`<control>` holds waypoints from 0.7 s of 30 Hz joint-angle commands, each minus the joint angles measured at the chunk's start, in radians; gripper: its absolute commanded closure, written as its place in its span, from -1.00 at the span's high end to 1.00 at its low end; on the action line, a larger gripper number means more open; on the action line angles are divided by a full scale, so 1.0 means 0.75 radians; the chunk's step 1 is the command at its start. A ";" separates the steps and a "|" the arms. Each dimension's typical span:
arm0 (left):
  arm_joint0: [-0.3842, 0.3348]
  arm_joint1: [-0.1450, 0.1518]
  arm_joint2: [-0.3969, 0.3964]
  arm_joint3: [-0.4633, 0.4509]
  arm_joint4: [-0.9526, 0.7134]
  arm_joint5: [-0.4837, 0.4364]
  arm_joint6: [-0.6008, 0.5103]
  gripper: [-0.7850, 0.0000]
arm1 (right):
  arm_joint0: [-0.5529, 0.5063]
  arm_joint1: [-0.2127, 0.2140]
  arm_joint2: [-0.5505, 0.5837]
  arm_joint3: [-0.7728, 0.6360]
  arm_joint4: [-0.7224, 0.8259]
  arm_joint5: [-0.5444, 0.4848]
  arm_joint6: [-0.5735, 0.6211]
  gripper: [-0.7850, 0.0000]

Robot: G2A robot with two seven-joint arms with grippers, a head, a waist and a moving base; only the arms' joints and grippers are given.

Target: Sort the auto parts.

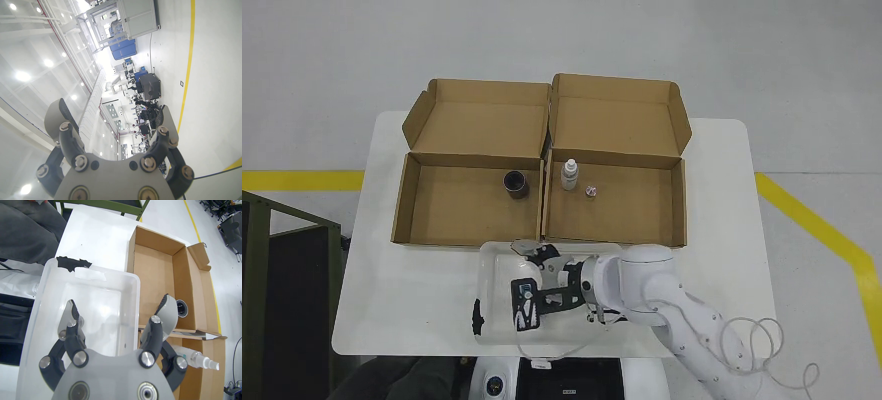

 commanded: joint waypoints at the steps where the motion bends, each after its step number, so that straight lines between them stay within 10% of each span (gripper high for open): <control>1: 0.000 0.000 0.000 0.000 0.000 0.000 0.000 1.00 | -0.016 0.006 0.000 0.010 -0.013 -0.005 -0.012 0.79; 21: 0.000 0.000 0.000 0.000 0.000 0.000 0.000 1.00 | -0.055 0.035 -0.085 0.128 -0.155 -0.040 -0.108 0.66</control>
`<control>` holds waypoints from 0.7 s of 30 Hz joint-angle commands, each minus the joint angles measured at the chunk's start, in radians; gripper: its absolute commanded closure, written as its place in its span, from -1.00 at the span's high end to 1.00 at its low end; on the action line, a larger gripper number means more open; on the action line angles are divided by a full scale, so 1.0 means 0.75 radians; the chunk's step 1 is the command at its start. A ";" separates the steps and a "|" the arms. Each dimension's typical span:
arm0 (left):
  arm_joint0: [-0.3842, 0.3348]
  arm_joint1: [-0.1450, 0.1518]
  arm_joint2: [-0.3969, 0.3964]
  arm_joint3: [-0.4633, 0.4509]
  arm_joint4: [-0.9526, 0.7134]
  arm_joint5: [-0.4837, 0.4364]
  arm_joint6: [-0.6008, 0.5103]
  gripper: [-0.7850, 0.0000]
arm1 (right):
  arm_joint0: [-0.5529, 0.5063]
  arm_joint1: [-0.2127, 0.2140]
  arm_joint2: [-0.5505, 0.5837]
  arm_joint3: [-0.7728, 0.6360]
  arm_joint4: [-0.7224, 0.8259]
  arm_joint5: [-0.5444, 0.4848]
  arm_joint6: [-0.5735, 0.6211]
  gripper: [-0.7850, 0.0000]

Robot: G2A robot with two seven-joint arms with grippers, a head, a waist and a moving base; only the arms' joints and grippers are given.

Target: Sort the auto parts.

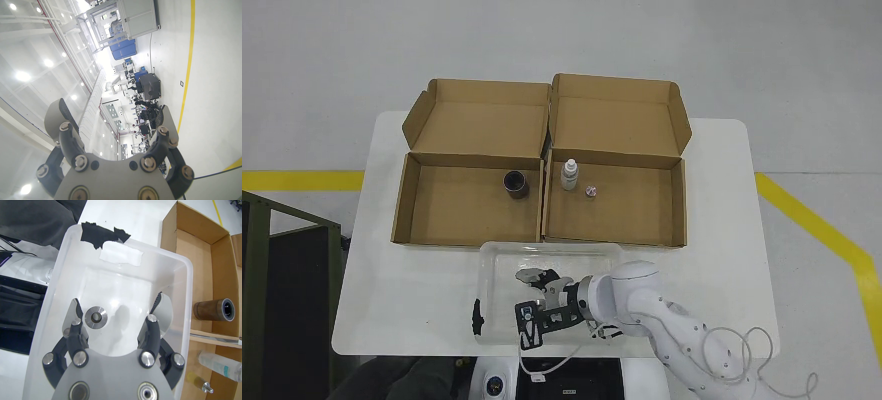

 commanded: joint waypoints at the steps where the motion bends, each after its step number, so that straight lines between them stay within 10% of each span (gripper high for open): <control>1: 0.000 0.000 0.000 0.000 0.000 0.000 0.000 1.00 | 0.000 0.002 -0.002 0.012 -0.001 -0.001 -0.001 0.66; 21: 0.000 0.000 0.000 0.000 0.000 0.000 0.000 1.00 | 0.051 0.003 -0.066 0.166 0.017 0.024 0.003 0.46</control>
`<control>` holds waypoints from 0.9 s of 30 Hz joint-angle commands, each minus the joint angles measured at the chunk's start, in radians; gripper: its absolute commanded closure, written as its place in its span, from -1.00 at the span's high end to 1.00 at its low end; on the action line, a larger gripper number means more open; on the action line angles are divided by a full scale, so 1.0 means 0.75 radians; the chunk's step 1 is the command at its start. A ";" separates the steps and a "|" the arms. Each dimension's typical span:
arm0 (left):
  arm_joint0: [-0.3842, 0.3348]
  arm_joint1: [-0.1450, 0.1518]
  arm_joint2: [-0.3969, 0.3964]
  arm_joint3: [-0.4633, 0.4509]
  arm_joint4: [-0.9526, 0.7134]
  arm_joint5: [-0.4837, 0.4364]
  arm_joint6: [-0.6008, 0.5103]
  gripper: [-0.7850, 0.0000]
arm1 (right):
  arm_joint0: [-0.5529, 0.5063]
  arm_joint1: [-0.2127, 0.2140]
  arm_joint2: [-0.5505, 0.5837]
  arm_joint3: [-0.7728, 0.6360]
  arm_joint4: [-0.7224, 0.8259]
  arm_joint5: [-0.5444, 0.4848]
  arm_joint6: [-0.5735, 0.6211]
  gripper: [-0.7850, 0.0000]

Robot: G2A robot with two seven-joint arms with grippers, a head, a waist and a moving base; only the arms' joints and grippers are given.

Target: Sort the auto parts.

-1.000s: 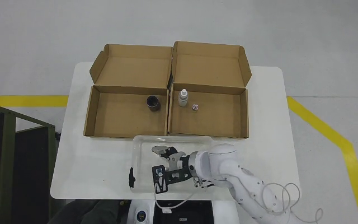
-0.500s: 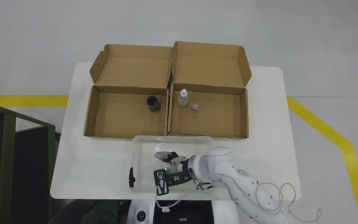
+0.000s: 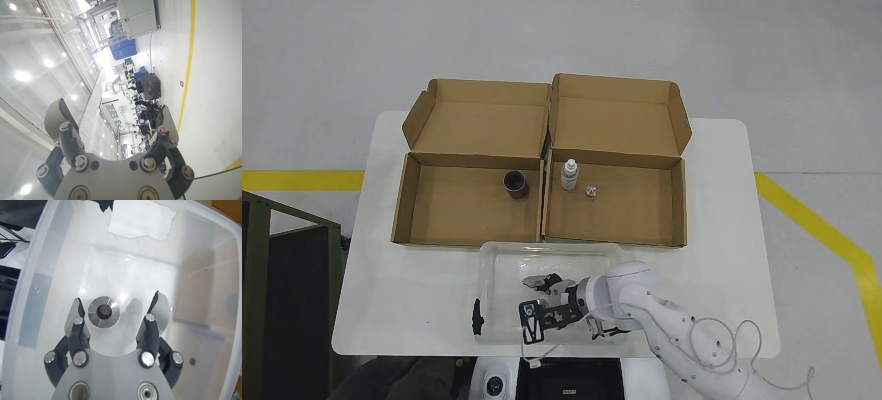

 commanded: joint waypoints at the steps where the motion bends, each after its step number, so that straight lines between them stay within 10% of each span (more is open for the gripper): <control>1: 0.000 0.000 0.000 0.000 0.000 0.000 0.000 1.00 | 0.005 -0.001 -0.005 0.006 0.003 0.004 -0.001 0.40; 13: 0.000 0.000 0.000 0.000 0.000 0.000 0.000 1.00 | 0.035 -0.004 -0.040 0.056 0.033 0.020 -0.020 -0.20; 18: 0.000 0.000 0.000 0.000 0.000 0.000 0.000 1.00 | 0.053 -0.007 -0.055 0.071 0.040 0.023 -0.028 -1.00; 27: 0.000 0.000 0.000 0.000 0.000 0.000 0.000 1.00 | 0.069 -0.004 -0.050 0.049 0.075 0.025 -0.054 -1.00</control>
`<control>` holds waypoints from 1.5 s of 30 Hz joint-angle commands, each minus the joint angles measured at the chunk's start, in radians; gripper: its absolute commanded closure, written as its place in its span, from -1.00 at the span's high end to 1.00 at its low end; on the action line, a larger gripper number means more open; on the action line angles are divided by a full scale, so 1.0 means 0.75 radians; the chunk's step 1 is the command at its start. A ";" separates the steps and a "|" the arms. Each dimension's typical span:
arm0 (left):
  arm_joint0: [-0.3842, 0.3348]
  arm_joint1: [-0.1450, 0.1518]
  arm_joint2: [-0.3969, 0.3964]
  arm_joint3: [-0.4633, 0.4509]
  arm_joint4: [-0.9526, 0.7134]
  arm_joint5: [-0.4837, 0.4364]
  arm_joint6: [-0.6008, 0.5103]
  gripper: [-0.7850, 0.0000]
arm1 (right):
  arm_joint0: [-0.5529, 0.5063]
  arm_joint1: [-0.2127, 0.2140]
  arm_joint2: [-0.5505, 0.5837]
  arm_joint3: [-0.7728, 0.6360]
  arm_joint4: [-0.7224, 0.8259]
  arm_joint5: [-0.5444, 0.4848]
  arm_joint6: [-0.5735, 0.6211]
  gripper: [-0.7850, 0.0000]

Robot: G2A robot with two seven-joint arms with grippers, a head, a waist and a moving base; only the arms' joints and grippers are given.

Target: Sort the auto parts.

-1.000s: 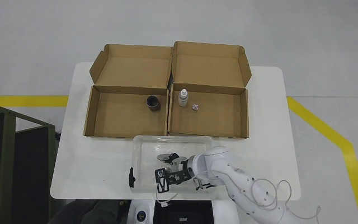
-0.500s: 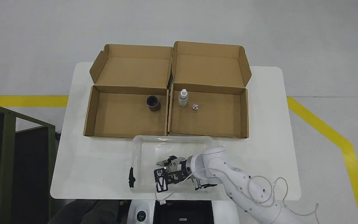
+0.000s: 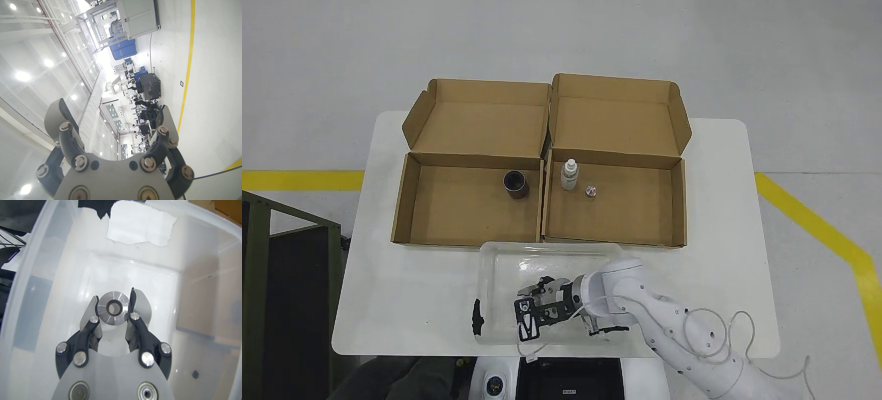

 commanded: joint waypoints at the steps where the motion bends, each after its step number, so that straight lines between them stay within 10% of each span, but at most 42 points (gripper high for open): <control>1: 0.000 0.000 0.000 0.000 0.000 0.000 0.000 1.00 | 0.002 0.002 0.005 -0.008 0.010 -0.003 -0.007 -1.00; 45: 0.000 0.000 0.000 0.000 0.000 0.000 0.000 1.00 | 0.137 0.015 0.118 -0.231 0.271 0.088 -0.085 -1.00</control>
